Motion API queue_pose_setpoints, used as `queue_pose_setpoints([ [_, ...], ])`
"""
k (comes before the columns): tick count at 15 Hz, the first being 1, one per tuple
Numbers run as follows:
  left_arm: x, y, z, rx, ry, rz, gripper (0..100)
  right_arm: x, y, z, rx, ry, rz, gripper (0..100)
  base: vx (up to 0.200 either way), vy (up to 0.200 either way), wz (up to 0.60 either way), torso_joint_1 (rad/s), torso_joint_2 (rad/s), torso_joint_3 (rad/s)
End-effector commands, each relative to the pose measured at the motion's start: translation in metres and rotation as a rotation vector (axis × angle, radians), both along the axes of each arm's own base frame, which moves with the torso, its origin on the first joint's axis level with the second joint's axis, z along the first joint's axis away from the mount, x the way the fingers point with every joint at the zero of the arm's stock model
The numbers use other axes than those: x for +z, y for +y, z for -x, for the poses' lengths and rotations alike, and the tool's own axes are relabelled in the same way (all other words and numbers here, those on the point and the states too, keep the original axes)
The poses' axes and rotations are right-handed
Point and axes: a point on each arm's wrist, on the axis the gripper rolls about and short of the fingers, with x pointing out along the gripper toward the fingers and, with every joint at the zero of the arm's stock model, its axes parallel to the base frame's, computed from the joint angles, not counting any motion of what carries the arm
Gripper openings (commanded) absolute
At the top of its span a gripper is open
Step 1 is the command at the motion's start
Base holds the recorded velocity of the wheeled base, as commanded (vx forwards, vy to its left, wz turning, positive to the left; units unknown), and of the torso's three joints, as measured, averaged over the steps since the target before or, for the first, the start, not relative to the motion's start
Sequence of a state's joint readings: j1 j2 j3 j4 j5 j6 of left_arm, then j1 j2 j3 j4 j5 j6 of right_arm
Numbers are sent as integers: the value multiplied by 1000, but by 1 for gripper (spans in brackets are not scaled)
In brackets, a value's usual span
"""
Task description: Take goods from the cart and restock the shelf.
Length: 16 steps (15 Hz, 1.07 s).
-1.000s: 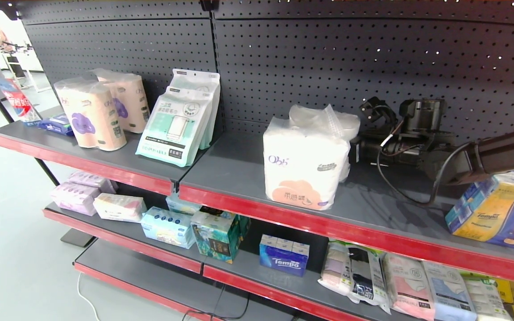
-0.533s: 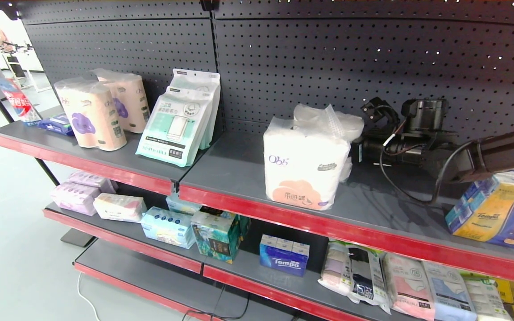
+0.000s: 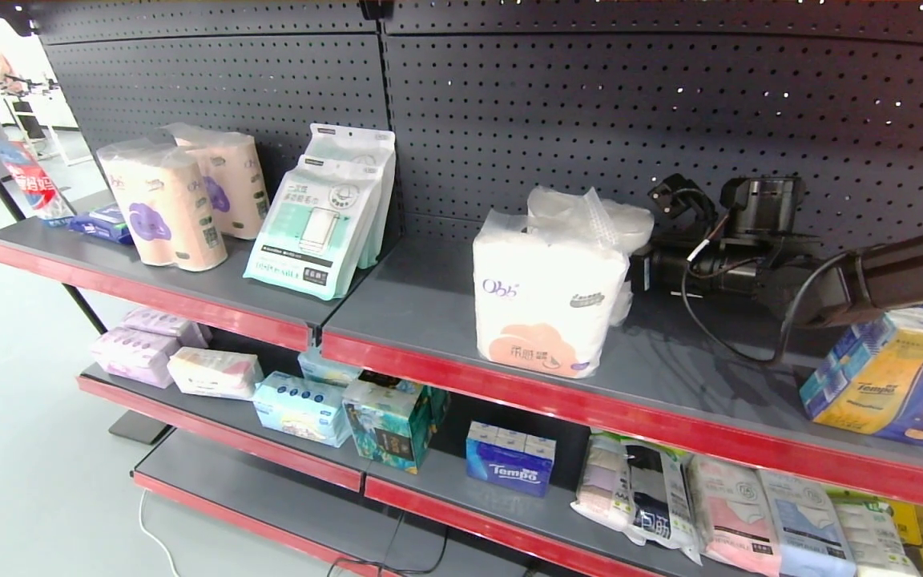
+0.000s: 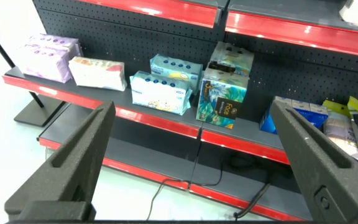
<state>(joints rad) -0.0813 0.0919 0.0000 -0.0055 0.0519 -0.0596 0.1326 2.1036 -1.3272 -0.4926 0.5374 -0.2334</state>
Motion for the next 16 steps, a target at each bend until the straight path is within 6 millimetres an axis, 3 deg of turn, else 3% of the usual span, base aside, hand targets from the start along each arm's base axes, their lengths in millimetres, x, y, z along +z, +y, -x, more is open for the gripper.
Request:
queue_pose_setpoints([
  [1, 0, 0, 0, 0, 1, 0, 100, -2, 3, 0, 12, 5, -1, 0, 0, 0, 0, 0, 0, 0],
  [11, 0, 0, 0, 0, 1, 0, 100, -2, 2, 1, 4, 9, -1, 0, 0, 0, 0, 0, 0, 0],
  [12, 0, 0, 0, 0, 1, 0, 100, -2, 2, 1, 4, 8, -2, 100, 0, 0, 0, 0, 0, 0],
  [16, 0, 0, 0, 0, 1, 0, 100, 2, 1, 2, 1, 6, -12, 100, 0, 0, 0, 0, 0, 0],
])
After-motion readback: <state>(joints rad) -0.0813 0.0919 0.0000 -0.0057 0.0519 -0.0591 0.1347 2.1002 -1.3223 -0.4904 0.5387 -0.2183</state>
